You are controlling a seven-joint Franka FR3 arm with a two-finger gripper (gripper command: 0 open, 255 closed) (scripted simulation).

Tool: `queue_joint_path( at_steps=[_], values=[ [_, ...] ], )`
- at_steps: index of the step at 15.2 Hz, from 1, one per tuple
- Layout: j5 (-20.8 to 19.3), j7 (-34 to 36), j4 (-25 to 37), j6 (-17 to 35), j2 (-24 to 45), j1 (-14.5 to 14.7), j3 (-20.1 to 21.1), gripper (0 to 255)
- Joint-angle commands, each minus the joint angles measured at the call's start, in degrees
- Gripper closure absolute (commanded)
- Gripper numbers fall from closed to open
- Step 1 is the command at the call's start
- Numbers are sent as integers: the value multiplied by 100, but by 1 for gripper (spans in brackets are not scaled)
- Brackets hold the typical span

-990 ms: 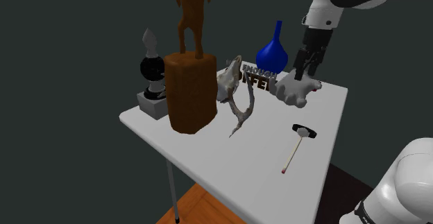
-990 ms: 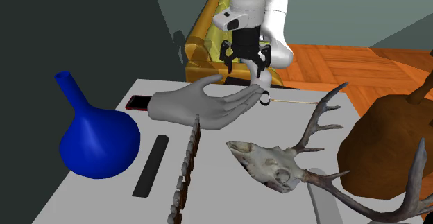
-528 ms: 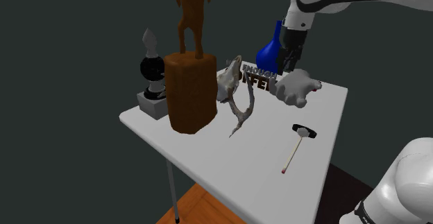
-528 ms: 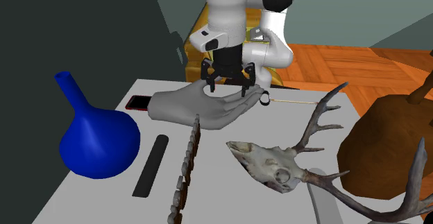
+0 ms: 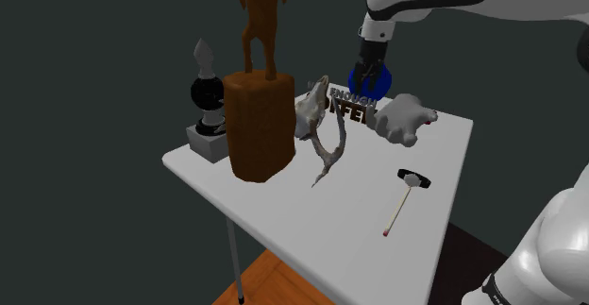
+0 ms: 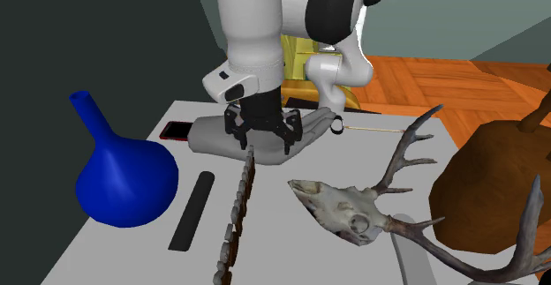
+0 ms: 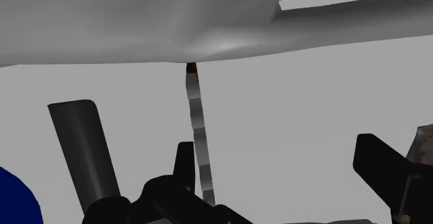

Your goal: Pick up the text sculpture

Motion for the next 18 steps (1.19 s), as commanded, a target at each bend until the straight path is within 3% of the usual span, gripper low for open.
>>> queue_joint_path(
  at_steps=[1, 8, 17, 18],
  values=[
    [109, -199, 531, -34, 497, -39, -30, 0],
    [481, -691, 2833, -545, 2283, -312, 6, 0],
    [460, -723, 2049, 109, 2154, -257, 13, 0],
    [461, -720, 2058, 105, 2159, -256, 14, 255]
  ],
)
